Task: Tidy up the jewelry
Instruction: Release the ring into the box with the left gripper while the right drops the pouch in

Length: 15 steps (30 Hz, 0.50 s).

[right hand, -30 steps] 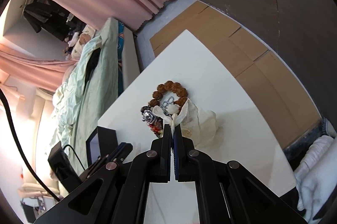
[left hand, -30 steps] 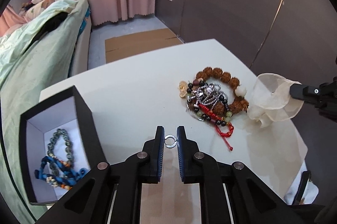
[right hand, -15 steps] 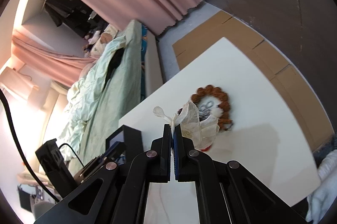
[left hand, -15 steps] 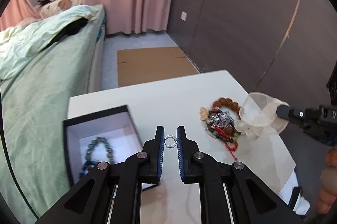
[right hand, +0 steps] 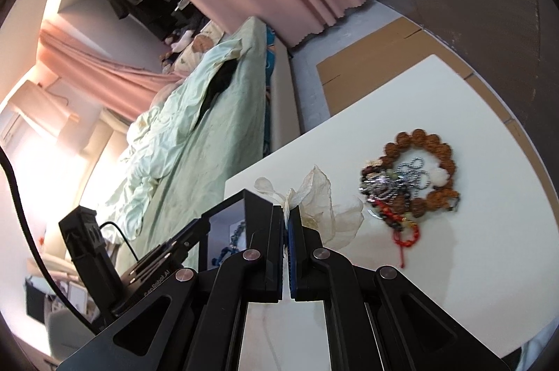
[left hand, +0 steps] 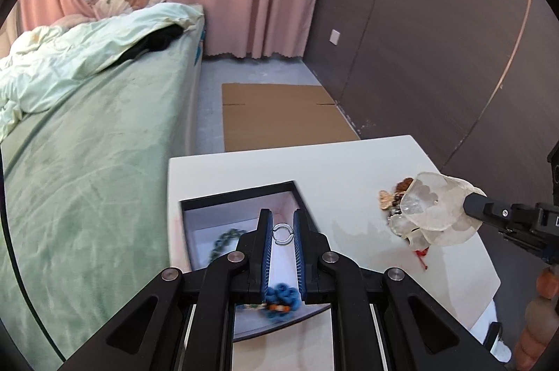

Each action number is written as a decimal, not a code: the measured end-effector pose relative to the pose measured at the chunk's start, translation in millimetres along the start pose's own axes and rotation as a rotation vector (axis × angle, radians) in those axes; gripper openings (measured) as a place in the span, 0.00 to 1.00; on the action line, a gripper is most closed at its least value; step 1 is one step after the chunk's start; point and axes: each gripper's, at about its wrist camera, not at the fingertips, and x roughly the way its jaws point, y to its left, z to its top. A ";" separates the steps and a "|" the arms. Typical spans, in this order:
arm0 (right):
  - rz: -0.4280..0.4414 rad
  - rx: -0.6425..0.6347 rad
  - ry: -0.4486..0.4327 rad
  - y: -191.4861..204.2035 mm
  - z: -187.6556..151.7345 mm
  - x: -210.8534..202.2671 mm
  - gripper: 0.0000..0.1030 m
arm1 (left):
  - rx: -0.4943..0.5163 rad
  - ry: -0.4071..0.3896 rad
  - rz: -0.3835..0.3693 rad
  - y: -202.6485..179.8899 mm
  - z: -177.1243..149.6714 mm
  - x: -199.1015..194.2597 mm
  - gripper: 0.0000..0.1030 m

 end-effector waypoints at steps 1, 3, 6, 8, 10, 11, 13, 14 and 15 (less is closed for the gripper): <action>0.003 -0.008 0.003 3.8 -1.4 2.8 0.04 | -0.019 0.009 0.000 5.5 0.4 1.1 0.12; 0.010 -0.018 0.010 9.5 -2.9 7.1 0.04 | -0.049 0.023 -0.004 14.6 0.7 1.5 0.13; 0.020 -0.039 0.023 18.3 -5.9 14.5 0.04 | -0.117 0.032 -0.039 32.6 3.9 0.2 0.13; 0.032 -0.053 0.029 25.9 -8.2 19.0 0.04 | -0.146 0.024 -0.048 40.9 4.7 -4.0 0.16; 0.050 -0.067 0.032 32.2 -9.9 22.1 0.04 | -0.169 0.012 -0.043 48.6 6.4 -8.3 0.44; 0.059 -0.075 0.032 35.9 -11.1 23.4 0.04 | -0.182 0.001 -0.052 51.2 6.8 -10.4 0.53; 0.078 -0.090 0.032 43.9 -13.4 26.3 0.04 | -0.211 -0.034 -0.058 56.3 7.2 -17.2 0.65; 0.086 -0.095 0.032 46.6 -14.1 27.2 0.04 | -0.217 -0.046 -0.052 58.0 8.1 -19.6 0.65; 0.096 -0.099 0.034 49.0 -14.2 28.7 0.04 | -0.219 -0.057 -0.043 59.7 8.9 -22.6 0.65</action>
